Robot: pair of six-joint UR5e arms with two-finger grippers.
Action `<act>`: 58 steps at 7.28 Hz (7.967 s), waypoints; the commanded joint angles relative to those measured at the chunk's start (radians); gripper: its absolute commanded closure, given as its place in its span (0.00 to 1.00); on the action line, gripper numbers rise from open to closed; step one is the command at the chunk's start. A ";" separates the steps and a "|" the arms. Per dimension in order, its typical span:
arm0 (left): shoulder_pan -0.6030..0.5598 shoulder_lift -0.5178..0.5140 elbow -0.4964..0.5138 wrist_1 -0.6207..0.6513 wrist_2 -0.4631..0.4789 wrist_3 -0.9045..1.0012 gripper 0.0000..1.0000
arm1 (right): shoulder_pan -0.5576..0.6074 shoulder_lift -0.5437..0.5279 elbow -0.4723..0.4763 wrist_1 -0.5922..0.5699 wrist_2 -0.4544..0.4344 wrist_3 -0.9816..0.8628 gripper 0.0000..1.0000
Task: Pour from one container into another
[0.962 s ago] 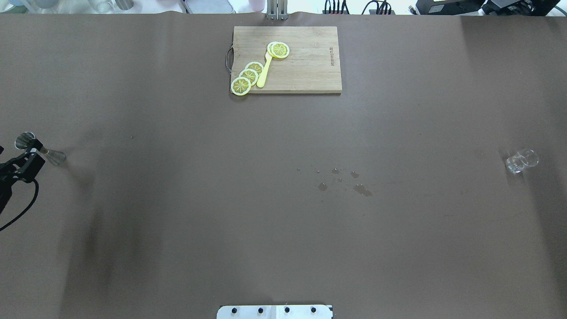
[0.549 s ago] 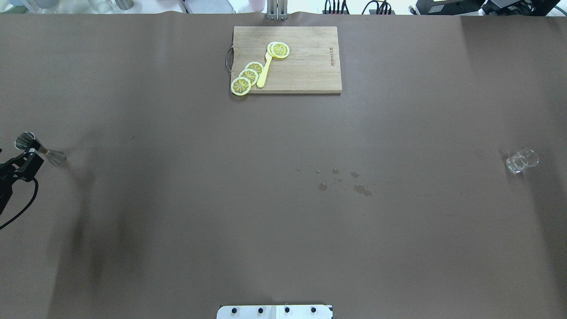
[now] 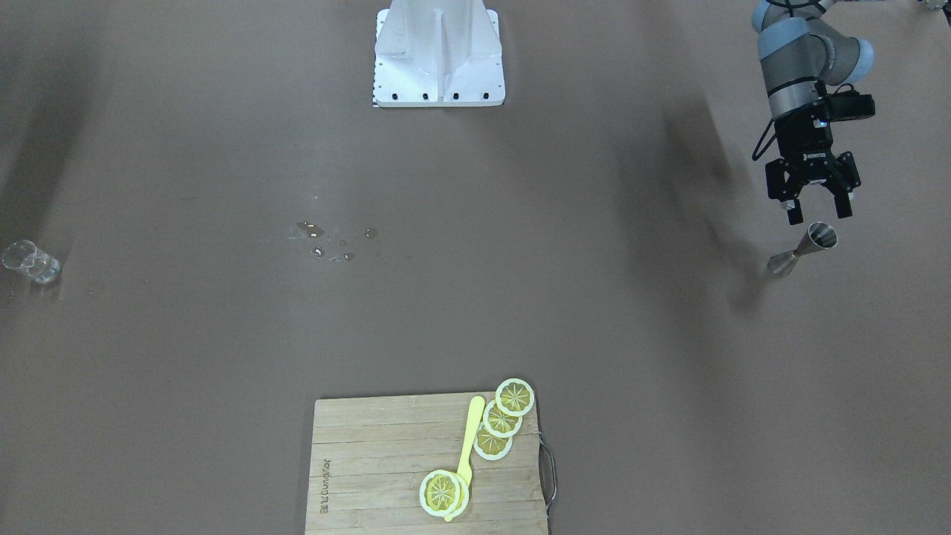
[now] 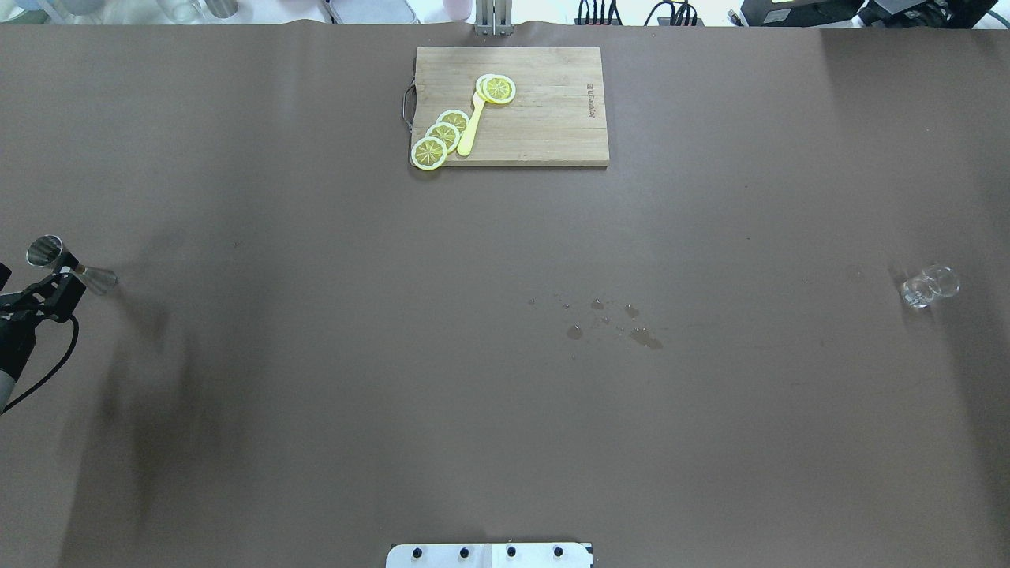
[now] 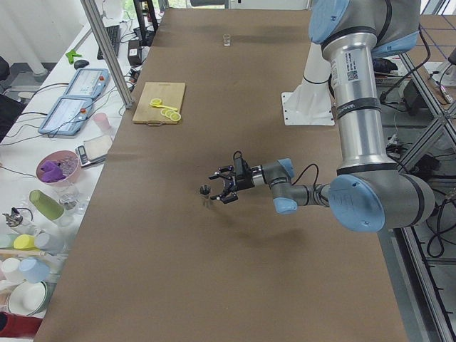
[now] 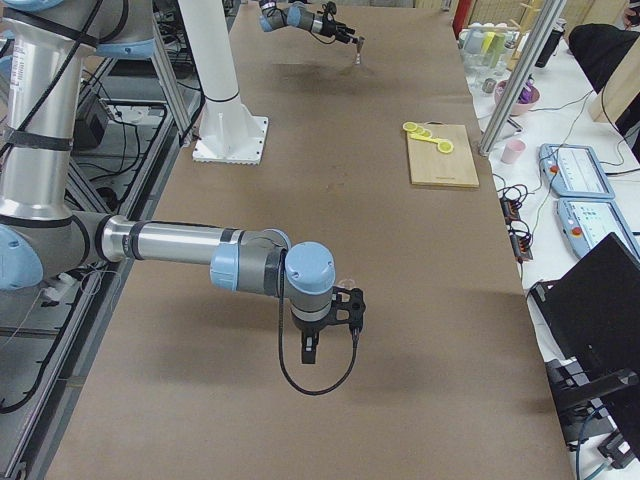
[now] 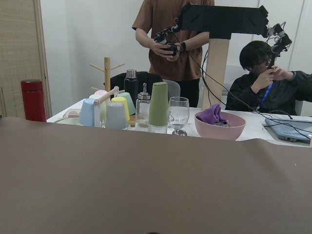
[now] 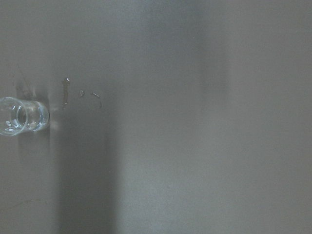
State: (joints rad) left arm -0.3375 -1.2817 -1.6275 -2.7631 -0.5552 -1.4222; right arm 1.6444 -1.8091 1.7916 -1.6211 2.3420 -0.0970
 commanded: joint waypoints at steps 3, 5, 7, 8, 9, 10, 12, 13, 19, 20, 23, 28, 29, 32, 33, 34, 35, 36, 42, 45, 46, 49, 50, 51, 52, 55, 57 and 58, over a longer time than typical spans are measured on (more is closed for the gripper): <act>-0.008 -0.093 0.124 -0.003 0.012 0.002 0.03 | 0.000 0.001 0.012 0.006 0.007 -0.003 0.00; -0.038 -0.140 0.178 -0.001 0.017 0.002 0.03 | 0.000 0.005 0.014 0.006 0.010 -0.001 0.00; -0.043 -0.160 0.201 -0.001 0.017 0.000 0.03 | 0.000 0.005 0.012 0.007 0.036 -0.001 0.00; -0.044 -0.172 0.210 -0.001 0.015 -0.001 0.03 | 0.000 0.008 0.012 0.007 0.034 -0.003 0.00; -0.046 -0.177 0.213 -0.001 0.015 -0.009 0.03 | 0.000 0.008 0.014 0.007 0.036 -0.003 0.00; -0.046 -0.179 0.218 -0.001 0.015 -0.015 0.05 | 0.000 0.010 0.014 0.009 0.036 -0.003 0.00; -0.046 -0.182 0.239 -0.001 0.015 -0.043 0.17 | 0.000 0.010 0.023 0.007 0.033 -0.010 0.00; -0.046 -0.186 0.251 -0.001 0.014 -0.059 0.29 | -0.002 0.010 0.019 0.009 0.030 -0.016 0.00; -0.046 -0.195 0.247 -0.016 0.014 -0.054 0.89 | -0.075 0.001 -0.113 0.253 0.059 -0.172 0.00; -0.046 -0.195 0.241 -0.018 0.014 -0.049 0.95 | -0.077 0.001 -0.145 0.358 0.060 -0.188 0.00; -0.046 -0.194 0.186 -0.018 0.017 -0.046 1.00 | -0.080 -0.002 -0.187 0.491 0.134 -0.204 0.00; -0.043 -0.185 0.040 -0.010 0.029 0.045 1.00 | -0.089 -0.035 -0.232 0.799 0.241 -0.211 0.00; -0.034 -0.186 0.032 -0.018 0.029 0.078 1.00 | -0.104 -0.050 -0.256 0.888 0.247 -0.199 0.00; 0.009 -0.202 -0.014 -0.024 0.024 0.083 1.00 | -0.159 -0.036 -0.332 1.054 0.246 -0.196 0.00; 0.038 -0.203 -0.040 -0.024 0.017 0.126 1.00 | -0.196 0.000 -0.384 1.120 0.241 -0.196 0.00; 0.058 -0.208 -0.048 -0.029 0.017 0.176 1.00 | -0.231 0.055 -0.455 1.185 0.244 -0.194 0.00; 0.075 -0.231 -0.048 -0.032 -0.001 0.198 1.00 | -0.271 0.086 -0.484 1.210 0.235 -0.182 0.00; 0.075 -0.260 -0.064 -0.035 -0.070 0.316 1.00 | -0.294 0.100 -0.498 1.216 0.229 -0.161 0.00; -0.092 -0.466 -0.155 -0.105 -0.584 0.918 1.00 | -0.423 0.116 -0.580 1.553 0.064 0.193 0.00; -0.227 -0.701 0.018 -0.102 -0.886 1.075 1.00 | -0.480 0.132 -0.596 1.610 0.004 0.258 0.00; -0.270 -0.785 0.106 -0.102 -0.990 1.135 1.00 | -0.489 0.167 -0.668 1.657 -0.007 0.258 0.00; -0.336 -0.953 0.306 -0.096 -1.254 1.227 1.00 | -0.503 0.226 -0.729 1.718 -0.015 0.333 0.00; -0.336 -1.006 0.370 -0.092 -1.296 1.282 1.00 | -0.509 0.231 -0.729 1.721 -0.015 0.342 0.00; -0.336 -1.060 0.430 -0.090 -1.321 1.360 1.00 | -0.517 0.231 -0.733 1.737 -0.030 0.347 0.00; -0.331 -1.099 0.461 -0.090 -1.327 1.423 1.00 | -0.525 0.231 -0.738 1.750 -0.035 0.362 0.00; -0.310 -1.174 0.514 -0.052 -1.377 1.456 1.00 | -0.546 0.231 -0.744 1.768 -0.055 0.390 0.00; -0.270 -1.225 0.572 -0.056 -1.388 1.453 1.00 | -0.554 0.231 -0.744 1.768 -0.061 0.390 0.00; -0.253 -1.241 0.592 -0.076 -1.388 1.453 1.00 | -0.555 0.231 -0.745 1.768 -0.062 0.390 0.00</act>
State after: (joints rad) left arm -0.6141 -2.4977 -1.0641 -2.8234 -1.9410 0.0307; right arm 1.0918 -1.5785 1.0473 0.1469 2.2820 0.2924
